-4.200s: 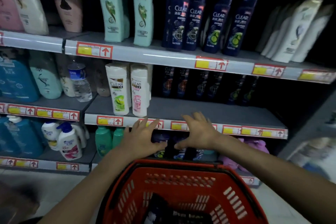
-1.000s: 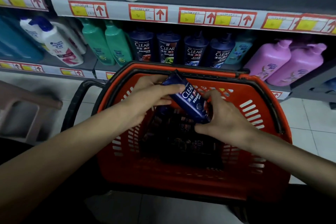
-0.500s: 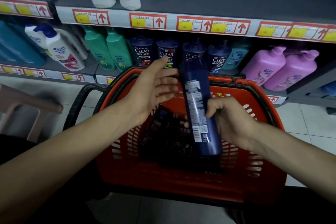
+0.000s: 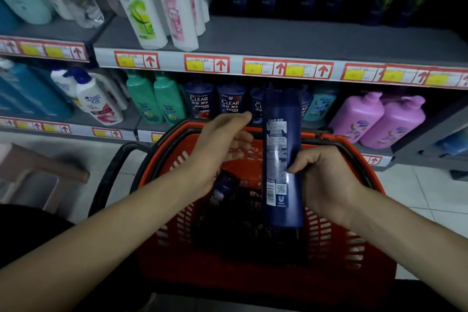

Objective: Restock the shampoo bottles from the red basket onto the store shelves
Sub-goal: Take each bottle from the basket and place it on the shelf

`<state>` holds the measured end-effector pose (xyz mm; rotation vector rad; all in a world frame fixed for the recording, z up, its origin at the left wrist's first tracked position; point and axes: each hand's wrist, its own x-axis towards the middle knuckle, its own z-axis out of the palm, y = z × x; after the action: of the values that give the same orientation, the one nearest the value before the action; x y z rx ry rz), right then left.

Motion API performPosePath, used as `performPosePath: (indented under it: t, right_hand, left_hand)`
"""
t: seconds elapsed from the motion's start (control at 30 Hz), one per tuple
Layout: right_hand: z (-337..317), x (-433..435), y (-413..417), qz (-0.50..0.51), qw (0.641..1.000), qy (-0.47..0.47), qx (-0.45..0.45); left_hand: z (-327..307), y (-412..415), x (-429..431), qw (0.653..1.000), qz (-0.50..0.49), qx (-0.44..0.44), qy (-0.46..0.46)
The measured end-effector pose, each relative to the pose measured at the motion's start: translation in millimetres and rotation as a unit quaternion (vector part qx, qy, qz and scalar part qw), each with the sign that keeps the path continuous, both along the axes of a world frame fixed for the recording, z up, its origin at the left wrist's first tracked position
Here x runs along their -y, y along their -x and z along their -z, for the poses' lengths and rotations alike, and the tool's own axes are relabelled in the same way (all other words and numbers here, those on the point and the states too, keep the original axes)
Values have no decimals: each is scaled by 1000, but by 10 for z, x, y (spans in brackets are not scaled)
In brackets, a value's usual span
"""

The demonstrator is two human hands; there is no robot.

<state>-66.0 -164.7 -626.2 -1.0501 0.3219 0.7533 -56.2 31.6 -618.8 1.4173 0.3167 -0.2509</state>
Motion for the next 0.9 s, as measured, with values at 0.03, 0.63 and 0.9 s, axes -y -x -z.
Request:
performPosePath:
  t: [0.03,0.63,0.9]
  right_hand:
    - [0,1,-28,-1,1000,5,8]
    - [-518,-342,-177,72,891,284,347]
    - [-491,-503,-242,17,858,351,375]
  left_hand:
    - [-3,15,25,1000,3,11,-5]
    - [-235,-66,144,993,-29,117,-9]
    - [-442,-105,7,988,-49,148,17]
